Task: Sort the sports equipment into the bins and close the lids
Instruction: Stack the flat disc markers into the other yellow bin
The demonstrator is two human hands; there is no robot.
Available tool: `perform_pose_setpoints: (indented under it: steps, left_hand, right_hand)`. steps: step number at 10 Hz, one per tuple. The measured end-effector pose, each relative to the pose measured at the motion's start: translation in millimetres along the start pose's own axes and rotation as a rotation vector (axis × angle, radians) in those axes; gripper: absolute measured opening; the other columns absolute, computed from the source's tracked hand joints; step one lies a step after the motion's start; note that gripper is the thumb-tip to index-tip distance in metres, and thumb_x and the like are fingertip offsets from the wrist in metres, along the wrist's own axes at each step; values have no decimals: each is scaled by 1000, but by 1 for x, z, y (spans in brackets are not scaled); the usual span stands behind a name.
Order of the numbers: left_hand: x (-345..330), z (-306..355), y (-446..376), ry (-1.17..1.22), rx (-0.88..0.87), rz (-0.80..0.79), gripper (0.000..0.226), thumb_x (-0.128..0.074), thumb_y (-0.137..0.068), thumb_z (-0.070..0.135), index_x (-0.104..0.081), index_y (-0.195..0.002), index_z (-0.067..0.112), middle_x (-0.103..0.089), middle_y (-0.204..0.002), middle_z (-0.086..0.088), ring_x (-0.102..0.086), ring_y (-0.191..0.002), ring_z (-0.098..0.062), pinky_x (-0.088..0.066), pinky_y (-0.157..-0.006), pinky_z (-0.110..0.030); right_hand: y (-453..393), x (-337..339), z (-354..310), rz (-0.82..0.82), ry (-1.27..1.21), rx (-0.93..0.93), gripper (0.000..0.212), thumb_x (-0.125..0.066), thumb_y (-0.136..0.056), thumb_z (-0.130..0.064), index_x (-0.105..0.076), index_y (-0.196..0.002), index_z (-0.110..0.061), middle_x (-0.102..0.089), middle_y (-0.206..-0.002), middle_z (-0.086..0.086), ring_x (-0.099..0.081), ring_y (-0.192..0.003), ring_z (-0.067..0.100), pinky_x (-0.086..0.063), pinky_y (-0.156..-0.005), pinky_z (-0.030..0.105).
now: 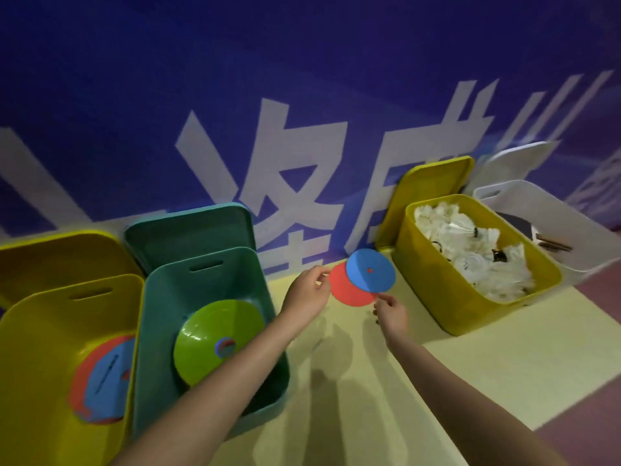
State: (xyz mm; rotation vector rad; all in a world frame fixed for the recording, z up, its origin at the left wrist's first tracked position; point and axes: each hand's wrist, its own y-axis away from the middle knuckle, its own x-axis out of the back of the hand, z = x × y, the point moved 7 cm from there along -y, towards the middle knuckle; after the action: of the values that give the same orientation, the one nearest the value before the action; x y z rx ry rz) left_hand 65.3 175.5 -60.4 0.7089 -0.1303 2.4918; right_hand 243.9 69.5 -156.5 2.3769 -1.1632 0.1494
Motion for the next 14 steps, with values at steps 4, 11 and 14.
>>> perform_pose_setpoints:
  steps: [4,11,14]
  left_hand:
    - [-111,-97,-119,-189,556,9,54,-55,-88,28,-42,-140,18,-52,-131,-13,-55,-114,-32,-48,-90,-37]
    - [-163,-132,-152,-104,558,160,61,-45,-84,-2,-45,-139,25,-42,-120,-7,-53,-104,-27,-47,-91,-34]
    - [-146,-131,-103,239,634,74,54,-43,-78,-14,-52,-126,10,-59,-114,-5,-56,-110,-24,-40,-81,-25]
  right_hand:
    - [-160,12,20,-176,415,98,41,-53,-82,-51,-51,-115,-29,-62,-107,-7,-61,-102,18,-53,-83,38]
    - [-232,-23,43,-119,547,28,56,-58,-84,-12,-39,-136,-14,-45,-133,13,-45,-120,32,-39,-96,36]
    - [-165,26,75,-51,616,-29,39,-36,-99,-1,-36,-137,-9,-52,-126,8,-51,-115,19,-45,-95,21]
